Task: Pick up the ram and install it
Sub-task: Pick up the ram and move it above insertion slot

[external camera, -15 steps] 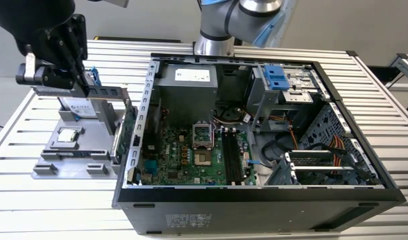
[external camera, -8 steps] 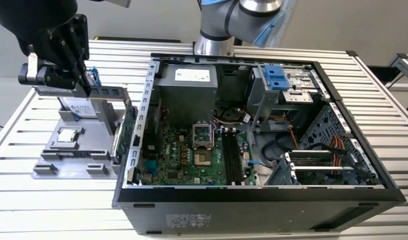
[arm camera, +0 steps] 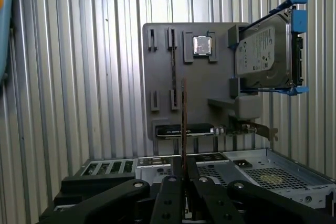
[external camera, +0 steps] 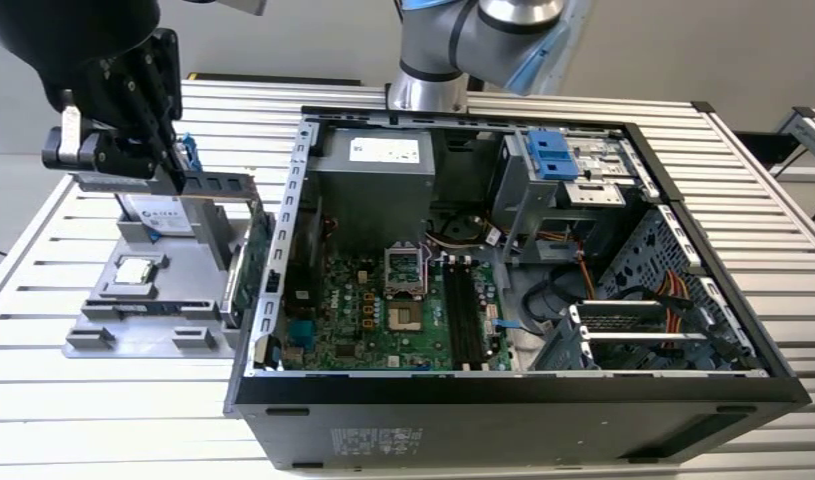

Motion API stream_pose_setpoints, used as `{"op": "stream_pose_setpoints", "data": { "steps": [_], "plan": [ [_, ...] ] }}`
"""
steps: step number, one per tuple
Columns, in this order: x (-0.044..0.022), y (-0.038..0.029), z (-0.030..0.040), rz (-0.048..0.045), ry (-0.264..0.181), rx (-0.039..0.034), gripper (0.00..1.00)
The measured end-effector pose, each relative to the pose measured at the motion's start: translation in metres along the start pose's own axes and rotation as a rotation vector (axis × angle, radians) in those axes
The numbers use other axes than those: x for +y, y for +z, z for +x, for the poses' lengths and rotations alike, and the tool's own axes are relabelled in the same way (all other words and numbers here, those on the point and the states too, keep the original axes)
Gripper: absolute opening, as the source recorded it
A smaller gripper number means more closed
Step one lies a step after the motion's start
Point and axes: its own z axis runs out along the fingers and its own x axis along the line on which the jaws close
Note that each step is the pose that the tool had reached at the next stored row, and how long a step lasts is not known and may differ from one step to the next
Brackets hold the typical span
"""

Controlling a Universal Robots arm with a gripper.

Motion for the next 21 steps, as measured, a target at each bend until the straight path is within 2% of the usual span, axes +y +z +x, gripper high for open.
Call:
{"op": "stream_pose_setpoints", "data": {
  "steps": [11, 21],
  "plan": [
    [-0.0040, -0.0001, -0.0003, -0.0001, 0.000, 0.0001, 0.00],
    [-0.0145, -0.0001, -0.0009, 0.0000, 0.000, 0.0000, 0.00]
  ]
}}
